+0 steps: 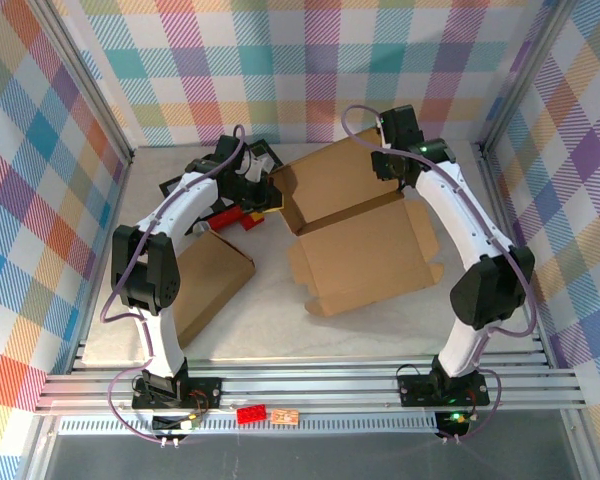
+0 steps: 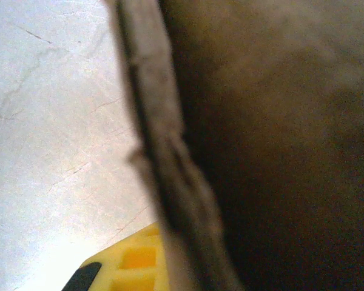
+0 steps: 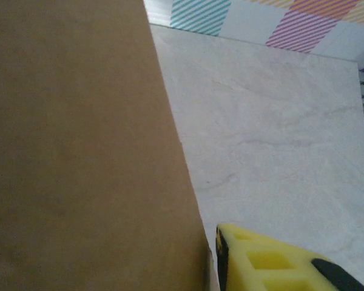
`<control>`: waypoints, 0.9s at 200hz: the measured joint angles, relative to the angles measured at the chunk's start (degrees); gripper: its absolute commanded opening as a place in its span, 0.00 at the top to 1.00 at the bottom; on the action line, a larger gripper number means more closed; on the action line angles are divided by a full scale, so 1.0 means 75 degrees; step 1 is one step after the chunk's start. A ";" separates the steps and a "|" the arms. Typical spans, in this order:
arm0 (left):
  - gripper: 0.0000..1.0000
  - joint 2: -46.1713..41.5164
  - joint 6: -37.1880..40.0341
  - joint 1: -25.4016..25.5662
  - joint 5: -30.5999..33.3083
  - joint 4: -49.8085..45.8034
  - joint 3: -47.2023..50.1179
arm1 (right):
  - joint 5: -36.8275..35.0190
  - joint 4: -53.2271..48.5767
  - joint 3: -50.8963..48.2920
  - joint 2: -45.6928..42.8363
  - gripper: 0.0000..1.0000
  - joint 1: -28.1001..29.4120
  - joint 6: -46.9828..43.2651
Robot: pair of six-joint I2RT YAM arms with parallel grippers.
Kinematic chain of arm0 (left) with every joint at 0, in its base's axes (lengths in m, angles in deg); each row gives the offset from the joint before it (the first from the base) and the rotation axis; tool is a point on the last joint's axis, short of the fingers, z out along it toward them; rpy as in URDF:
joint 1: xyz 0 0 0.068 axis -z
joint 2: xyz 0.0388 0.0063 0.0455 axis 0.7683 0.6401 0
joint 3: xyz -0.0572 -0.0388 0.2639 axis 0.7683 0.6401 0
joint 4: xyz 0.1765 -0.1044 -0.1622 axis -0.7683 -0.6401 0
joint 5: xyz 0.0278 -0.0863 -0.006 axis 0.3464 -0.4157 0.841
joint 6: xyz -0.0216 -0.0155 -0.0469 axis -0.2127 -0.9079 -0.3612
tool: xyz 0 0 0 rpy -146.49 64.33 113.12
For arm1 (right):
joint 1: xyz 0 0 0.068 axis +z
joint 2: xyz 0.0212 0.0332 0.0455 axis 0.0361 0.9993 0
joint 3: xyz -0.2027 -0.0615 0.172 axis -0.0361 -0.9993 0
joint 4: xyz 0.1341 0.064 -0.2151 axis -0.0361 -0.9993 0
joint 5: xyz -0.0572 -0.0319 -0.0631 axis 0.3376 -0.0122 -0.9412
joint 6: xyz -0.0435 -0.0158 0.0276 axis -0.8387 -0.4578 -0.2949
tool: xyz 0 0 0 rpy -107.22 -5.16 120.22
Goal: Fold the paper box
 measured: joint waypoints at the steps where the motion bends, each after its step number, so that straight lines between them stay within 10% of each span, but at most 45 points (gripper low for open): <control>1: 1.00 0.0000 0.0000 0.0000 0.0000 0.0000 -0.0003 | 0.0000 -0.0003 0.0000 0.0006 0.71 0.0000 0.0000; 40: 1.00 0.0000 0.0026 0.0000 0.0079 -0.0023 -0.0026 | -0.0379 -0.0207 0.0061 0.0154 1.00 -0.0020 -0.0029; 180: 1.00 0.0102 -0.0912 0.0723 0.1906 -0.0822 -0.0530 | -0.2480 -0.1495 0.0560 0.1081 1.00 0.0542 0.1865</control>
